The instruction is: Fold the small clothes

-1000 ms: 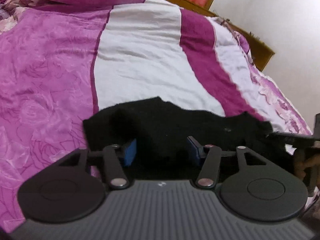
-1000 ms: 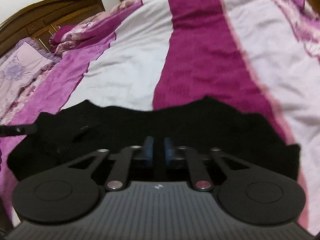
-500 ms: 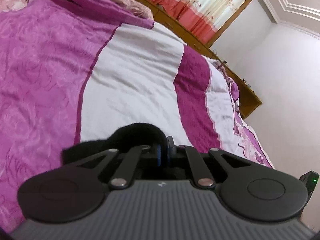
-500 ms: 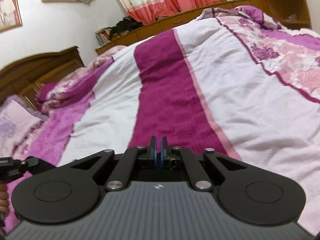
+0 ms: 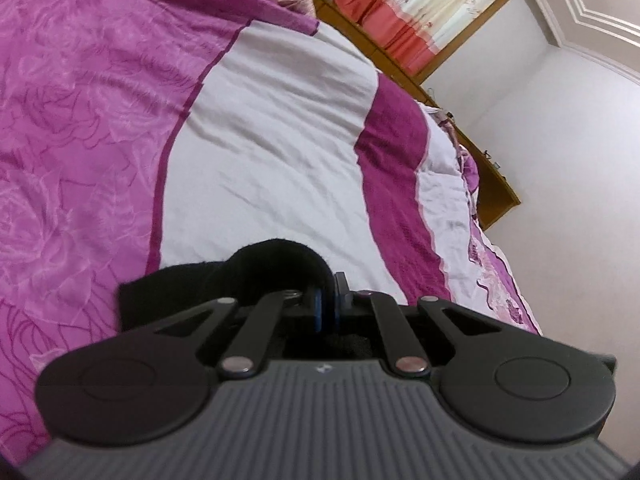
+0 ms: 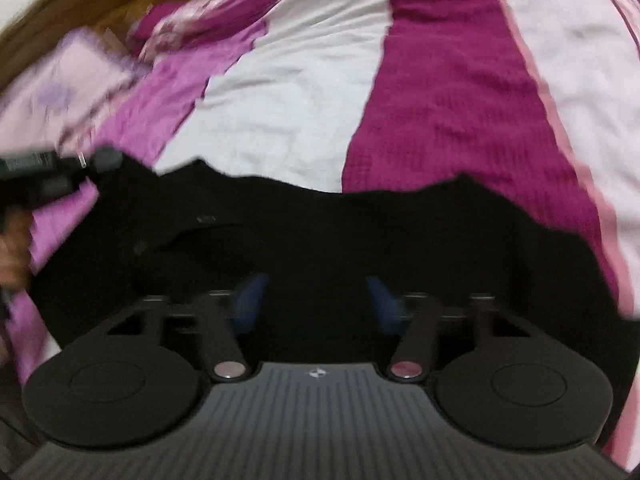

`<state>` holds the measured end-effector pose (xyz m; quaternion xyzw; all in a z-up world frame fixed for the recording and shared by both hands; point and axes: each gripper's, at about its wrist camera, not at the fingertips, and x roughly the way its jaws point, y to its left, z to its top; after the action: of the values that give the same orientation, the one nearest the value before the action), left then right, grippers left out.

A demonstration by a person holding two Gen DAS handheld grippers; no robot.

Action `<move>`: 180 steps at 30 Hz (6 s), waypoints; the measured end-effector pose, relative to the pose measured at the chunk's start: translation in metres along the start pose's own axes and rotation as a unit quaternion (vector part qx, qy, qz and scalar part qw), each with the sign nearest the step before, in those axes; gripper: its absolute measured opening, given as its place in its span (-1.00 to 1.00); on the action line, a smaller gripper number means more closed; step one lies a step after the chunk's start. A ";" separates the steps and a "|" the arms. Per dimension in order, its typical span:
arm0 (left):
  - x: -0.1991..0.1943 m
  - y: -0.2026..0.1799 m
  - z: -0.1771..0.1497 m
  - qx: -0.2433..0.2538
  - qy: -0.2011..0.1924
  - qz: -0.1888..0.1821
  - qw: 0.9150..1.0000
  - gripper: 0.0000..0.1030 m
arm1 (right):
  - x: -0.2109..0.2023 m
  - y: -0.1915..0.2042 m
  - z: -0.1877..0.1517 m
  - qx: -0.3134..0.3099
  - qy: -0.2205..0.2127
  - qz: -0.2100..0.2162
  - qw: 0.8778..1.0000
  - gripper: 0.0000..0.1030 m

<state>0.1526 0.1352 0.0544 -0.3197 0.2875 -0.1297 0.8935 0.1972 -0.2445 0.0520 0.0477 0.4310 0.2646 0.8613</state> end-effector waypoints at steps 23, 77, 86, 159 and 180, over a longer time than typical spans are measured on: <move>0.041 0.020 0.010 -0.066 0.009 0.030 0.997 -0.81 | -0.024 -0.032 0.020 0.029 -0.137 -0.157 0.978 -0.72; -0.077 -0.026 -0.043 0.186 -0.003 0.121 0.975 -0.68 | -0.098 -0.071 -0.064 0.132 -0.101 -0.224 0.960 0.46; -0.044 -0.128 -0.101 0.365 0.016 -0.009 0.931 0.21 | -0.122 -0.140 -0.082 0.350 -0.089 -0.060 0.930 0.50; 0.030 -0.264 -0.174 0.359 0.039 -0.050 0.931 -0.70 | -0.073 -0.089 0.012 0.170 -0.129 0.066 0.975 -0.72; -0.055 -0.156 -0.121 0.285 -0.027 -0.029 0.958 -0.73 | -0.036 0.063 0.044 0.061 -0.145 0.081 0.984 -0.73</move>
<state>0.0292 -0.0209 0.1026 -0.0638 0.2051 -0.2237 0.9507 0.1872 -0.2024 0.1246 0.1731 0.3119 0.2973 0.8856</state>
